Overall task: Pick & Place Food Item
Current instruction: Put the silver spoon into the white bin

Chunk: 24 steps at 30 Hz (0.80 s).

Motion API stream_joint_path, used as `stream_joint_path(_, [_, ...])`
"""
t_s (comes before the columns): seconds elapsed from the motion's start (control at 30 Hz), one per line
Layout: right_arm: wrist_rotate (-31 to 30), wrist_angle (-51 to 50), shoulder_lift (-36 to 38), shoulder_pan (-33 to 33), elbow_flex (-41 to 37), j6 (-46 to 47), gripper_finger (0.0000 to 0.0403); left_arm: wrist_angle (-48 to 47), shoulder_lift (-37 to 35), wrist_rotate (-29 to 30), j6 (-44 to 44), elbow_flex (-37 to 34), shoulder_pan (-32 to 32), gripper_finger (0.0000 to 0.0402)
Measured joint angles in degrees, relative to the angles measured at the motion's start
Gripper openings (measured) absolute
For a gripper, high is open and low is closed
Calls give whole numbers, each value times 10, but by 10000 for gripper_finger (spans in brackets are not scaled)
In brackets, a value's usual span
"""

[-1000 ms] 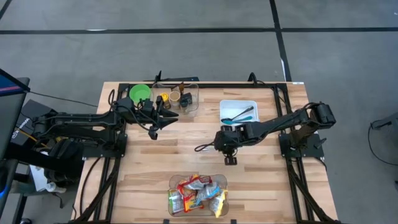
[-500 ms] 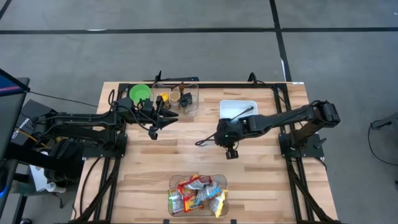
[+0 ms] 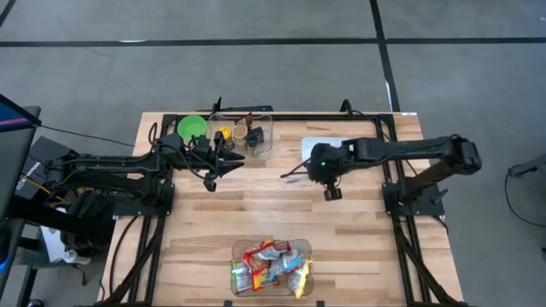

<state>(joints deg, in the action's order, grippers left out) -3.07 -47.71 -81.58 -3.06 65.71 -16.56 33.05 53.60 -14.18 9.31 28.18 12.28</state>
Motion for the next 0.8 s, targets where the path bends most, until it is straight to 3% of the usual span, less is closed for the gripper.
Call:
stream_joint_path(0.3, [-6, -56, 31, -37, 0, 28, 11, 0, 0, 0, 0, 0, 0, 85])
stream_joint_path(0.57, [-71, -101, 25, -76, 0, -74, 12, 0, 0, 0, 0, 0, 0, 85])
stream_joint_path(0.8, [-75, -105, 2, -142, 1, -90, 12, 0, 0, 0, 0, 0, 0, 85])
